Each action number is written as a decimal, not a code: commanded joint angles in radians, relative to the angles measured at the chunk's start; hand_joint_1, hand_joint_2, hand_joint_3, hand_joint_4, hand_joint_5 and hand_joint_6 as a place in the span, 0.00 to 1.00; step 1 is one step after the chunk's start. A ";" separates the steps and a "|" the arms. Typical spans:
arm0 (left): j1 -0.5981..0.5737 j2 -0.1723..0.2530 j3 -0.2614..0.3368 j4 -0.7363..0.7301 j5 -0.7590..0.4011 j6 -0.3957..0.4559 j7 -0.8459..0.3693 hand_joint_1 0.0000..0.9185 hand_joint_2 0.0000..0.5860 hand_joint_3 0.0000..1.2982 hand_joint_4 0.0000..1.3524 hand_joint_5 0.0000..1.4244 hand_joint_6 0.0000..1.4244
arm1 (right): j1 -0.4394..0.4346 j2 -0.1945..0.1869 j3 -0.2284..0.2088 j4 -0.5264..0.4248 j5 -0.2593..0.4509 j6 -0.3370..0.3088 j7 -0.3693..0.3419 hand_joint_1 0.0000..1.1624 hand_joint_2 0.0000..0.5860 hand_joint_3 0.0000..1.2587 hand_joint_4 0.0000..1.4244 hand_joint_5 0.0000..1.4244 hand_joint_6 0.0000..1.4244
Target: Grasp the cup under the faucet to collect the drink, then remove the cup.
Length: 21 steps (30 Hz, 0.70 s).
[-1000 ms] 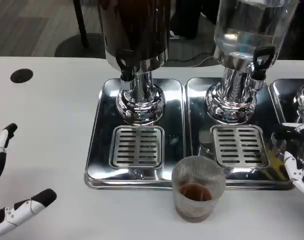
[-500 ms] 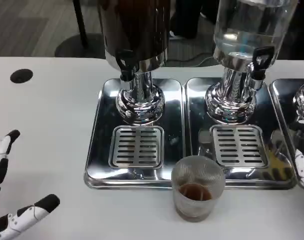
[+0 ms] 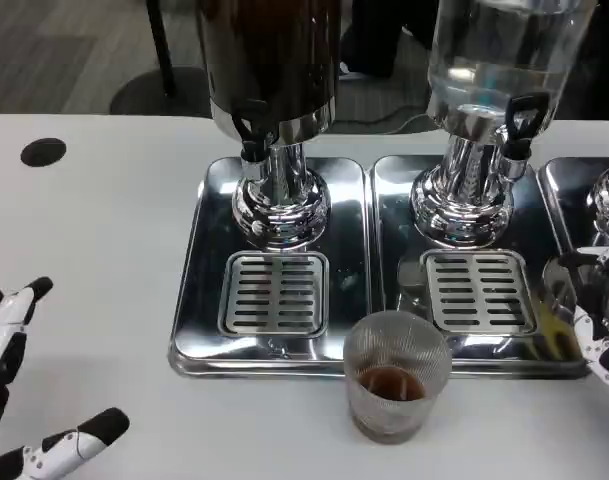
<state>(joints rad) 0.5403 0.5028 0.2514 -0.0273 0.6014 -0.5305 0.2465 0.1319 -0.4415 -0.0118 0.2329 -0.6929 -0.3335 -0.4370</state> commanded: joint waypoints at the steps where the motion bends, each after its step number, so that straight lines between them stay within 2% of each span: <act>1: 0.016 -0.016 -0.015 -0.007 0.009 -0.005 0.015 0.00 0.09 0.03 0.00 0.00 0.00 | 0.025 -0.008 0.001 -0.011 0.016 0.010 0.000 0.62 1.00 0.34 0.23 0.17 0.10; 21: -0.030 -0.008 -0.041 0.026 0.018 -0.006 0.033 0.00 0.11 0.04 0.00 0.00 0.00 | 0.046 -0.015 -0.008 -0.032 0.028 0.015 -0.008 0.62 1.00 0.34 0.23 0.17 0.10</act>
<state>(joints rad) 0.5102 0.4914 0.2181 -0.0135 0.6035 -0.5312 0.2641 0.1645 -0.4453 -0.0125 0.2224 -0.6751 -0.3212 -0.4372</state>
